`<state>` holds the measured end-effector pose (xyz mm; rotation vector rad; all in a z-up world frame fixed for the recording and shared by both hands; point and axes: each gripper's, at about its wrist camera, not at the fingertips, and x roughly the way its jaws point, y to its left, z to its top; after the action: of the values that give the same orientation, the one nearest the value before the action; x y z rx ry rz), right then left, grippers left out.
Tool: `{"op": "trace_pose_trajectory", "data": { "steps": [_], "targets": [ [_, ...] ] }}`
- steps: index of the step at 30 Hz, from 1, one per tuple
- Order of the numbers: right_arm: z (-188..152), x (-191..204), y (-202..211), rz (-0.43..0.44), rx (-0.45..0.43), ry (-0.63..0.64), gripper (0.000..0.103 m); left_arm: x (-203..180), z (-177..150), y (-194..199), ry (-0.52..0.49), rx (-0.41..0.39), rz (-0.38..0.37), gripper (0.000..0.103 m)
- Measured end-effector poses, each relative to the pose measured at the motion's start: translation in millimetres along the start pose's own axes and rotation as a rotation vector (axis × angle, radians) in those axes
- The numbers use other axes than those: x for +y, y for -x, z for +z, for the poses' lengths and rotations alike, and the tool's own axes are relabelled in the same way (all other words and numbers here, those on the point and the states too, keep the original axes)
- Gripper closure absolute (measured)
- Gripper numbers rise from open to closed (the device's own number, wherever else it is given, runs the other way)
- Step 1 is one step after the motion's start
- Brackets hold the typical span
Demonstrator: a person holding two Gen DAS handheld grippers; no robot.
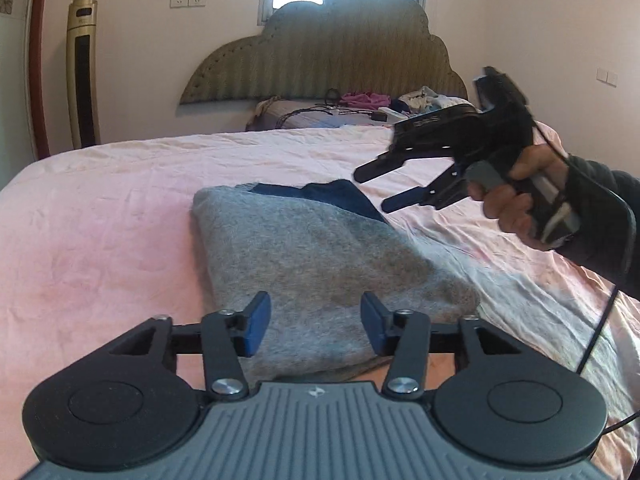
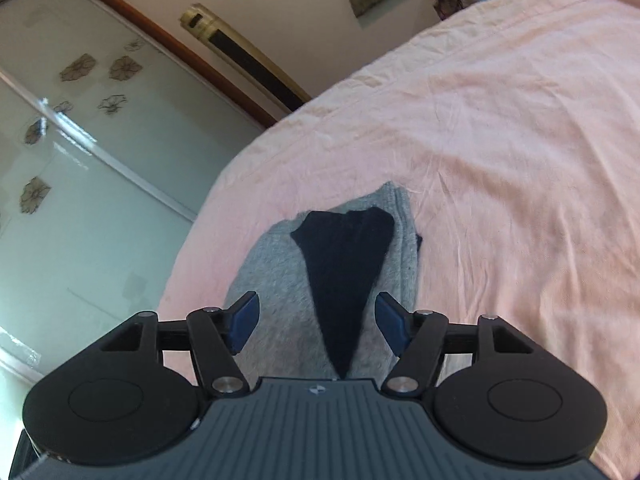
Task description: Fold small clothes
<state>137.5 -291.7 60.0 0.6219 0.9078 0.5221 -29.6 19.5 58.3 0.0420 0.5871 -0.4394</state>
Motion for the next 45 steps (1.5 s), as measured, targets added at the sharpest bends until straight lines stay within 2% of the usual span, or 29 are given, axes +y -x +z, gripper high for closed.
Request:
{"op": "trace_pose_trajectory", "data": {
  "steps": [1,3,4,5,6,8,9,10,12,14,15,16,18,20,21,22,23,25,27,28,31,32,33,36,38,39,40,43,45],
  "targets": [
    [6,-3,-13,-0.04,0.016,-0.018,0.039,-3,-2,-9,-0.016,0.014,0.004,0.039],
    [10,-5,-39,-0.074,0.052,-0.023,0.046,-6,-11,-31,-0.042,0.074,0.044,0.04],
    [11,-2,-46,-0.085,0.06,-0.007,0.064,-6,-16,-39,-0.044,0.103,0.051,0.041],
    [10,2,-51,-0.109,0.064,0.032,0.081,-6,-21,-41,-0.048,0.092,0.051,0.041],
    [12,5,-51,-0.115,0.055,0.07,0.09,-7,-25,-41,-0.056,0.071,0.051,0.041],
    [16,0,-49,-0.133,0.022,0.108,0.093,-11,-28,-42,-0.062,0.06,0.054,0.041],
    [15,-8,-55,-0.17,0.04,0.102,0.096,-11,-28,-43,-0.059,0.06,0.055,0.041],
    [13,-14,-59,-0.162,0.043,0.097,0.099,-11,-26,-41,-0.055,0.064,0.052,0.041],
    [10,-12,-55,-0.15,0.027,0.097,0.096,-5,-20,-31,-0.021,0.062,0.023,0.04],
    [11,-6,-42,-0.132,0.005,0.06,0.083,4,-8,-14,0.014,0.019,-0.007,0.04],
    [12,0,-30,-0.13,-0.044,0.046,0.07,8,0,-10,0.025,-0.008,-0.004,0.04],
    [13,7,-16,-0.112,-0.112,0.05,0.063,11,10,-10,0.034,-0.031,0.008,0.04],
    [13,21,-6,-0.052,-0.161,0.059,0.061,16,30,-28,0.036,-0.039,0.035,0.039],
    [15,38,-19,-0.014,-0.129,0.076,0.049,18,46,-60,0.031,-0.021,0.064,0.039],
    [15,48,-32,-0.022,-0.112,0.111,0.039,18,50,-78,0.024,0.008,0.063,0.039],
    [14,55,-44,-0.045,-0.096,0.146,0.036,18,51,-94,0.011,0.044,0.083,0.039],
    [13,58,-59,-0.078,-0.069,0.178,0.036,16,47,-108,-0.008,0.073,0.115,0.039],
    [10,48,-93,-0.203,0.032,0.21,0.038,8,38,-113,-0.076,0.051,0.131,0.039],
    [4,30,-93,-0.174,-0.036,0.259,0.048,6,34,-111,-0.089,0.038,0.136,0.039],
    [7,25,-90,-0.169,-0.037,0.224,0.058,8,31,-109,-0.089,0.028,0.133,0.039],
    [16,23,-85,-0.19,0.006,0.195,0.068,4,35,-97,-0.083,0.034,0.149,0.039],
    [16,28,-81,-0.212,0.01,0.178,0.068,3,36,-87,-0.066,0.029,0.137,0.039],
    [12,36,-72,-0.221,0.0,0.174,0.061,2,37,-81,-0.057,0.023,0.115,0.039],
    [-10,56,-49,-0.149,-0.025,0.24,0.049,-3,24,-77,-0.075,0.046,0.085,0.038],
    [-23,54,-58,-0.144,0.035,0.252,0.044,-6,14,-86,-0.117,0.027,0.098,0.037],
    [-29,47,-67,-0.164,0.052,0.278,0.046,-11,13,-87,-0.144,0.019,0.111,0.037],
    [-33,44,-67,-0.155,0.011,0.324,0.05,-14,14,-85,-0.156,0.021,0.122,0.037],
    [-23,49,-57,-0.203,0.041,0.261,0.06,-17,19,-61,-0.115,0.008,0.078,0.038],
    [-30,67,-40,-0.223,0.014,0.332,0.056,-18,15,-58,-0.107,0.037,0.055,0.037]
  ]
}}
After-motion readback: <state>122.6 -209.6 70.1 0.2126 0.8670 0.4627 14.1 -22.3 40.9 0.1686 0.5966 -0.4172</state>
